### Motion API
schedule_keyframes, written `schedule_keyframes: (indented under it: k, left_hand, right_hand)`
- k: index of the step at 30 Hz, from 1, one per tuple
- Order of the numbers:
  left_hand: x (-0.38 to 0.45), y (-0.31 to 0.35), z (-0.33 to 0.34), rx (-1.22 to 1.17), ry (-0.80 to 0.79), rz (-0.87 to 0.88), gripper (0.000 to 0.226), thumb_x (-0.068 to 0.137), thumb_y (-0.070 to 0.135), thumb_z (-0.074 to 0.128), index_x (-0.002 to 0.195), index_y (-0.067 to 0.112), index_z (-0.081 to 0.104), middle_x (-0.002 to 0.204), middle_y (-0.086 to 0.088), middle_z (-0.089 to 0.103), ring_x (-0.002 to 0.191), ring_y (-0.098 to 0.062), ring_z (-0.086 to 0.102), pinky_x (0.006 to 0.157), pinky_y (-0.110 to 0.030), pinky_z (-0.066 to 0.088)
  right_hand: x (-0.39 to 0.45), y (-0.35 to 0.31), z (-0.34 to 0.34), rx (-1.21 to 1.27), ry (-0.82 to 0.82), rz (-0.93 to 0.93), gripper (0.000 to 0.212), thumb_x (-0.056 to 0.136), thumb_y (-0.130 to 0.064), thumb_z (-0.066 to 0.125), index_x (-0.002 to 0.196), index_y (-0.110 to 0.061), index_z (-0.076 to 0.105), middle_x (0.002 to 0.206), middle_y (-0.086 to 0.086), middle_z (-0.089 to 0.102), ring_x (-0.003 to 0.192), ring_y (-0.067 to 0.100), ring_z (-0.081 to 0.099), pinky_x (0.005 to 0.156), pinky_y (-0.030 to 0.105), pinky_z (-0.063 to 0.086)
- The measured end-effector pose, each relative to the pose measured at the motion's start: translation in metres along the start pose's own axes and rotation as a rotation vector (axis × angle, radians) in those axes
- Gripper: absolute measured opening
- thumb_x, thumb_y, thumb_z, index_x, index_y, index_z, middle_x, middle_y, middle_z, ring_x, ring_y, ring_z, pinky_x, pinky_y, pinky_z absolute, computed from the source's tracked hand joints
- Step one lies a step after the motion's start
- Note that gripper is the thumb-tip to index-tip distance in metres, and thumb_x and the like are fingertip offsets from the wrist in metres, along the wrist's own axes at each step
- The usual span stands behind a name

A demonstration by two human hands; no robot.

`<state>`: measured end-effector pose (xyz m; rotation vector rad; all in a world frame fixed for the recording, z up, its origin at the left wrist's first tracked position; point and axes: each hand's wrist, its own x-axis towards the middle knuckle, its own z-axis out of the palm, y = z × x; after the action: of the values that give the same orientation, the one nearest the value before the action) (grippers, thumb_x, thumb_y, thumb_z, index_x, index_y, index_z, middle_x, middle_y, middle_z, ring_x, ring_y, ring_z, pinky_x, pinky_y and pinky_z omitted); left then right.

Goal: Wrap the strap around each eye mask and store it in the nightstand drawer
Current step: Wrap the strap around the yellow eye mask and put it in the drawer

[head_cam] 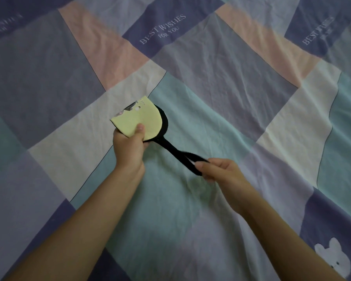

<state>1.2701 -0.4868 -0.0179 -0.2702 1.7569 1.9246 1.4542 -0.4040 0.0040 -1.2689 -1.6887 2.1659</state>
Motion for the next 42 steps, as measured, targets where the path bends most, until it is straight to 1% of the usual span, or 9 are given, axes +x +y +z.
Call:
schedule_keyframes:
  k: [4, 7, 11, 17, 22, 26, 32, 38, 42]
  left_hand:
    - [-0.008, -0.016, -0.003, 0.068, -0.034, -0.015, 0.032, 0.091, 0.003, 0.058, 0.120, 0.013, 0.052, 0.113, -0.003, 0.063, 0.103, -0.019, 0.063, 0.066, -0.021, 0.055]
    - [-0.019, -0.027, -0.002, 0.097, -0.089, -0.036, 0.033, 0.090, 0.003, 0.059, 0.119, 0.017, 0.052, 0.115, -0.005, 0.064, 0.103, -0.020, 0.064, 0.063, -0.021, 0.055]
    - [-0.033, -0.028, 0.002, 0.066, -0.199, -0.029, 0.040, 0.090, 0.004, 0.059, 0.128, 0.015, 0.050, 0.117, -0.005, 0.063, 0.103, -0.020, 0.064, 0.062, -0.021, 0.055]
    - [-0.024, -0.010, -0.003, -0.049, -0.207, 0.011, 0.044, 0.092, 0.004, 0.056, 0.133, 0.013, 0.046, 0.126, -0.009, 0.060, 0.111, -0.021, 0.061, 0.070, -0.027, 0.057]
    - [-0.020, -0.020, -0.014, 0.079, -0.159, 0.023, 0.038, 0.092, 0.003, 0.055, 0.126, 0.020, 0.048, 0.123, -0.006, 0.059, 0.111, -0.022, 0.060, 0.065, -0.024, 0.057]
    - [-0.030, -0.030, -0.021, 0.078, -0.198, -0.034, 0.042, 0.092, 0.002, 0.055, 0.131, 0.017, 0.046, 0.120, -0.006, 0.061, 0.109, -0.022, 0.061, 0.071, -0.029, 0.059]
    - [-0.048, -0.029, -0.019, -0.017, -0.314, -0.097, 0.039, 0.093, 0.002, 0.054, 0.125, 0.022, 0.048, 0.115, -0.002, 0.063, 0.102, -0.017, 0.062, 0.064, -0.023, 0.056]
    - [-0.057, -0.022, -0.023, 0.075, -0.360, -0.135, 0.037, 0.083, 0.022, 0.068, 0.119, 0.015, 0.060, 0.103, -0.003, 0.071, 0.089, -0.017, 0.068, 0.060, -0.019, 0.052]
    - [-0.061, -0.020, -0.028, 0.144, -0.438, -0.151, 0.036, 0.076, 0.016, 0.075, 0.110, 0.011, 0.065, 0.097, -0.006, 0.074, 0.087, -0.017, 0.071, 0.072, -0.027, 0.057]
  right_hand:
    - [0.004, -0.008, 0.000, 0.910, 0.082, 0.040, 0.030, 0.081, -0.027, 0.052, 0.059, -0.008, 0.058, 0.051, 0.003, 0.046, 0.069, 0.021, 0.057, 0.089, 0.034, 0.040]
    - [0.007, -0.012, 0.001, 1.246, 0.002, -0.047, 0.044, 0.093, -0.029, 0.036, 0.112, -0.001, 0.065, 0.091, 0.006, 0.071, 0.093, 0.021, 0.068, 0.099, 0.033, 0.048]
    - [0.019, -0.012, -0.002, 0.613, 0.110, -0.048, 0.043, 0.101, -0.036, 0.025, 0.138, -0.029, 0.045, 0.138, -0.013, 0.054, 0.123, 0.007, 0.055, 0.106, 0.035, 0.036]
    - [0.011, 0.006, -0.016, -0.509, -0.080, 0.046, 0.059, 0.094, -0.059, 0.033, 0.082, -0.019, 0.075, 0.065, -0.004, 0.066, 0.071, 0.015, 0.060, 0.089, 0.026, 0.042]
    - [0.003, -0.002, -0.005, 0.518, -0.086, 0.011, 0.037, 0.083, -0.026, 0.052, 0.048, -0.014, 0.050, 0.048, 0.002, 0.039, 0.054, 0.019, 0.038, 0.075, 0.034, 0.037]
    - [0.004, -0.005, 0.002, 1.173, 0.014, -0.003, 0.029, 0.080, -0.013, 0.042, 0.090, -0.004, 0.068, 0.090, 0.010, 0.073, 0.078, 0.020, 0.070, 0.092, 0.032, 0.052]
    - [0.005, 0.007, 0.019, 0.741, 0.213, -0.009, 0.035, 0.095, 0.000, 0.045, 0.124, -0.018, 0.055, 0.128, -0.003, 0.061, 0.078, 0.010, 0.072, 0.068, 0.023, 0.058]
    - [-0.010, 0.016, 0.032, 0.264, 0.135, -0.170, 0.055, 0.069, -0.022, 0.081, 0.119, -0.033, 0.062, 0.127, -0.020, 0.061, 0.127, 0.011, 0.052, 0.105, 0.044, 0.043]
    - [-0.015, 0.011, 0.039, 0.226, 0.115, -0.259, 0.046, 0.071, -0.004, 0.078, 0.104, -0.034, 0.065, 0.109, -0.017, 0.068, 0.106, -0.010, 0.059, 0.080, 0.014, 0.051]
